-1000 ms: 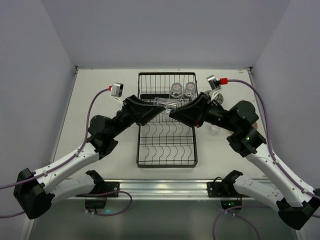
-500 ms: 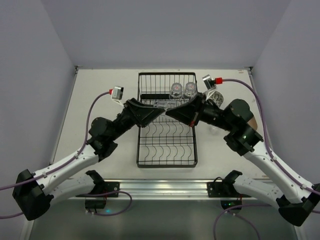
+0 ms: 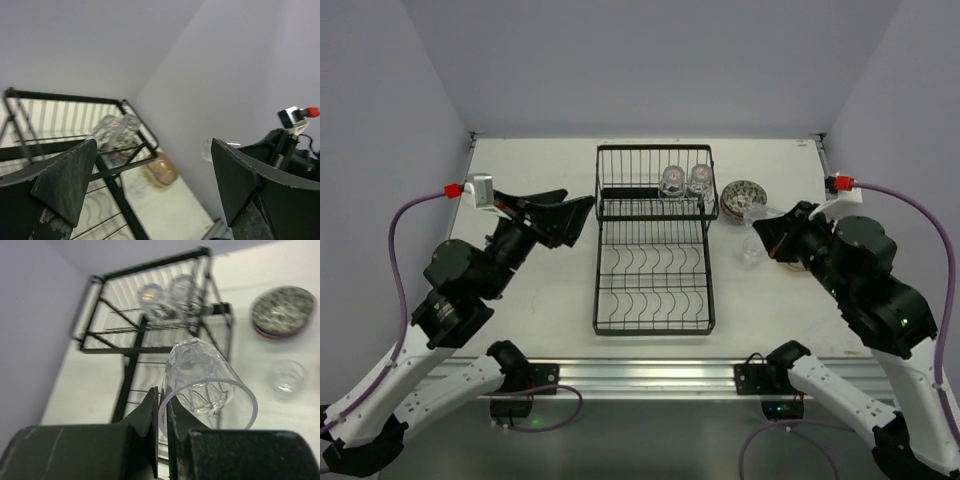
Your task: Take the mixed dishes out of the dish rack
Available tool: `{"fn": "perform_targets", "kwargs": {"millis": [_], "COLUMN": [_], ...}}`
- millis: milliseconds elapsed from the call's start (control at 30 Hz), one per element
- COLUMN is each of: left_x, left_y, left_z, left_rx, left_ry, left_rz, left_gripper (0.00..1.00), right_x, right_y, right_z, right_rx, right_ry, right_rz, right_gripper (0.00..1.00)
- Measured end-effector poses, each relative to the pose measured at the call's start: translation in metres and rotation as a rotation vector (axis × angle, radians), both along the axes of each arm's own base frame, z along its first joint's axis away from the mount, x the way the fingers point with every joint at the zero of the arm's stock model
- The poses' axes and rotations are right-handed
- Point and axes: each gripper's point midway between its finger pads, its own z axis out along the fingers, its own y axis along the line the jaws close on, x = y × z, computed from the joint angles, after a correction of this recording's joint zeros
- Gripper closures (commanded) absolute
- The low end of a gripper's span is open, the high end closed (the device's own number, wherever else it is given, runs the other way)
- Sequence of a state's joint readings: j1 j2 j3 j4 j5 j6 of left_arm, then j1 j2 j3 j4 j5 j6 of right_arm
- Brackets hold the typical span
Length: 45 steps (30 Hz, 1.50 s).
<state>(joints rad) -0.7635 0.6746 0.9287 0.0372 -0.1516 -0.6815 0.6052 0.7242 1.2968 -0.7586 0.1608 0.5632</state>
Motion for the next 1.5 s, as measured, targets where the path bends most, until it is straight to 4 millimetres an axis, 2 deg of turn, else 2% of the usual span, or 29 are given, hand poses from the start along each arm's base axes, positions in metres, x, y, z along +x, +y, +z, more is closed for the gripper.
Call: {"fn": "perform_targets", "kwargs": {"millis": [67,167,333,400,467,733,833,967,1400,1433,1500], "left_x": [0.002,0.008,0.014,0.014,0.014,0.018,0.019,0.019,0.017,0.017,0.017], "left_y": [0.013,0.03,0.055,0.063,0.07,0.087,0.089,0.092,0.097,0.097,0.097], "left_z": [-0.006,-0.031,-0.083,-0.097,-0.108,-0.161,-0.172,-0.173,-0.168,-0.168,-0.167], "left_rx": [0.071,0.232,0.472,0.538,0.591,0.763,0.801,0.812,0.808,0.808,0.808], "left_ry": [0.008,0.056,0.164,0.192,0.208,0.267,0.277,0.273,0.257,0.256,0.256], "left_rz": [0.064,0.152,0.255,0.284,0.307,0.362,0.369,0.38,0.398,0.398,0.398], "left_gripper": [0.0,0.0,0.0,0.0,0.0,0.0,0.0,0.0,0.0,0.0,0.0], "right_x": [0.009,0.027,0.037,0.035,0.031,0.052,0.059,0.066,0.066,0.065,0.065], "right_y": [-0.027,-0.053,-0.067,-0.069,-0.071,-0.073,-0.077,-0.078,-0.076,-0.076,-0.076], "right_z": [-0.027,-0.085,-0.202,-0.232,-0.253,-0.292,-0.302,-0.31,-0.328,-0.331,-0.331], "right_rx": [-0.092,-0.223,-0.415,-0.457,-0.487,-0.531,-0.534,-0.532,-0.525,-0.528,-0.527], "right_ry": [0.085,0.274,0.654,0.752,0.82,0.908,0.922,0.93,0.986,1.0,1.004], "right_rz": [-0.11,-0.227,-0.256,-0.251,-0.245,-0.25,-0.261,-0.262,-0.244,-0.242,-0.242], "right_gripper": [1.0,1.0,1.0,1.0,1.0,1.0,1.0,1.0,0.96,0.95,0.86]}}
